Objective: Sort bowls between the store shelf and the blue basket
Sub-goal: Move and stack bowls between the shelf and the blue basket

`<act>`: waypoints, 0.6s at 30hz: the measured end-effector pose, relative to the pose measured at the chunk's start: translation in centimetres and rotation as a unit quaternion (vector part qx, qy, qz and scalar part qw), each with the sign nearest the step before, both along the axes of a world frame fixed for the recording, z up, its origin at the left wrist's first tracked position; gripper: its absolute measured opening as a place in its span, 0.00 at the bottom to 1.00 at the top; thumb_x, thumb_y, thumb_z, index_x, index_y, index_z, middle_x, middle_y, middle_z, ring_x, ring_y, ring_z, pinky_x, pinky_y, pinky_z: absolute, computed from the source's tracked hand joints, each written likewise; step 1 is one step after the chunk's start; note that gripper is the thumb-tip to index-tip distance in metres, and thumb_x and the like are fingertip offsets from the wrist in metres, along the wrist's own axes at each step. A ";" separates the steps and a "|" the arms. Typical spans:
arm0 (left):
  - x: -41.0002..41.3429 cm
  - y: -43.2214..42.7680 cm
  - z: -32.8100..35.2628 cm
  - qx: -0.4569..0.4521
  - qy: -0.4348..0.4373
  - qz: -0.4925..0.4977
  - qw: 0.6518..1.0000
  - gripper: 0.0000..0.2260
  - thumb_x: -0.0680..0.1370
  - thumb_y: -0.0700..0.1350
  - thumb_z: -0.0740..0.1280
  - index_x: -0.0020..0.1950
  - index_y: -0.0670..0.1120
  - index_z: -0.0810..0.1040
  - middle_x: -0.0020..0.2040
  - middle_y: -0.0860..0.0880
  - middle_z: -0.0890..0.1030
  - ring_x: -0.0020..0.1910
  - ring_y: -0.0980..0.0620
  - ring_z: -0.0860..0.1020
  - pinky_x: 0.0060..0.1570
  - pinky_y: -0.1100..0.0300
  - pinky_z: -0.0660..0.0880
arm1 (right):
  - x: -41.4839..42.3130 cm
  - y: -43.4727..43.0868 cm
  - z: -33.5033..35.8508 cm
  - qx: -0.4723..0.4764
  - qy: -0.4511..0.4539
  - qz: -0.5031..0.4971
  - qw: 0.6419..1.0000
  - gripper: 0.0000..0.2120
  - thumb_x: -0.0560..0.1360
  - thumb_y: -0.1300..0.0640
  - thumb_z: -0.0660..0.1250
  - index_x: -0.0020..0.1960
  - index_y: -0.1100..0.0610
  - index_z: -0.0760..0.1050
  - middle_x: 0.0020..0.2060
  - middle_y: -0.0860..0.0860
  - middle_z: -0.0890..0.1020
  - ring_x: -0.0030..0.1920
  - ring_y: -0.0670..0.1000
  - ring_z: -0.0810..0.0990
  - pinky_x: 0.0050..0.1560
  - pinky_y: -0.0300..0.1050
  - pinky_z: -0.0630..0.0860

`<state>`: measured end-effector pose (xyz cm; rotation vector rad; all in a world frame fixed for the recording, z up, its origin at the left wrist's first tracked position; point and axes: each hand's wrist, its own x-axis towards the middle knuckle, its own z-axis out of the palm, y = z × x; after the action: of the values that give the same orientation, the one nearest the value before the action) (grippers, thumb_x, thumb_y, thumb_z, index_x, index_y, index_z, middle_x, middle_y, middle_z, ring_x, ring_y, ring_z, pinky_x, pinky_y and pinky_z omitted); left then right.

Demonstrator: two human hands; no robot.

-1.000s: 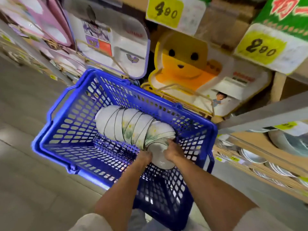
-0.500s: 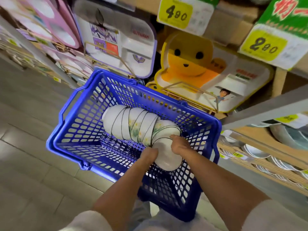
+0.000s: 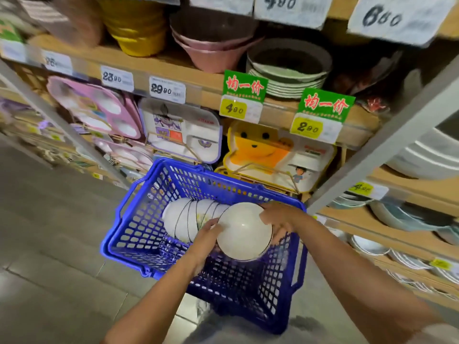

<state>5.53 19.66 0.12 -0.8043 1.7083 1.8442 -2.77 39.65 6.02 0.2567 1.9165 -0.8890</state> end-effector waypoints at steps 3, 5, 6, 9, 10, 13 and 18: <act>-0.6 -0.7 5.0 0.091 0.084 0.000 0.992 0.17 0.72 0.50 0.67 0.60 0.56 0.78 0.56 0.51 0.83 0.53 0.49 0.82 0.38 0.60 0.78 | -0.6 0.0 4.2 -0.058 0.016 -0.050 0.997 0.13 0.76 0.65 0.59 0.60 0.62 0.71 0.45 0.63 0.81 0.42 0.64 0.84 0.43 0.59 0.83; -1.4 -0.9 8.6 0.130 0.140 0.016 0.981 0.23 0.65 0.51 0.69 0.60 0.56 0.79 0.56 0.50 0.84 0.53 0.50 0.82 0.42 0.59 0.78 | -1.1 -0.5 7.2 -0.093 0.035 -0.071 0.993 0.11 0.73 0.66 0.61 0.54 0.63 0.74 0.38 0.61 0.82 0.36 0.62 0.84 0.38 0.57 0.83; -1.9 -0.9 10.3 0.146 0.169 0.030 0.974 0.25 0.63 0.51 0.69 0.61 0.55 0.79 0.56 0.50 0.84 0.52 0.50 0.82 0.42 0.59 0.78 | -1.3 -0.8 8.7 -0.112 0.045 -0.076 0.990 0.10 0.71 0.66 0.62 0.52 0.62 0.75 0.35 0.60 0.82 0.34 0.61 0.83 0.35 0.55 0.83; -2.8 -1.4 15.0 0.178 0.237 0.084 0.951 0.24 0.64 0.45 0.63 0.60 0.52 0.79 0.55 0.49 0.84 0.51 0.50 0.82 0.45 0.57 0.78 | -1.6 -1.9 13.0 -0.157 0.089 -0.101 0.978 0.07 0.71 0.66 0.61 0.48 0.61 0.75 0.27 0.55 0.80 0.27 0.57 0.81 0.30 0.52 0.82; -3.0 -1.6 16.4 0.180 0.252 0.097 0.946 0.21 0.66 0.44 0.61 0.57 0.52 0.81 0.54 0.49 0.84 0.50 0.50 0.82 0.44 0.56 0.78 | -1.5 -2.3 14.3 -0.166 0.109 -0.108 0.974 0.06 0.72 0.65 0.61 0.48 0.60 0.74 0.25 0.53 0.80 0.26 0.56 0.81 0.28 0.50 0.81; -3.3 -2.2 20.3 0.191 0.277 0.119 0.934 0.20 0.71 0.41 0.55 0.53 0.51 0.83 0.52 0.48 0.84 0.49 0.48 0.82 0.44 0.53 0.78 | -0.6 -3.4 18.0 -0.191 0.172 -0.131 0.957 0.07 0.75 0.57 0.63 0.51 0.55 0.77 0.33 0.54 0.84 0.31 0.54 0.84 0.28 0.45 0.80; -3.8 -2.4 25.8 0.212 0.286 0.097 0.930 0.21 0.68 0.42 0.55 0.55 0.46 0.81 0.48 0.46 0.85 0.42 0.48 0.83 0.32 0.59 0.78 | 2.6 -4.2 21.5 -0.293 0.225 -0.275 0.888 0.10 0.75 0.50 0.66 0.54 0.52 0.80 0.50 0.53 0.85 0.51 0.54 0.83 0.45 0.50 0.81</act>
<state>1.73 17.21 25.94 -0.2718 1.4673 2.6529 -0.18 35.46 27.51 0.2412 1.8943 -2.0073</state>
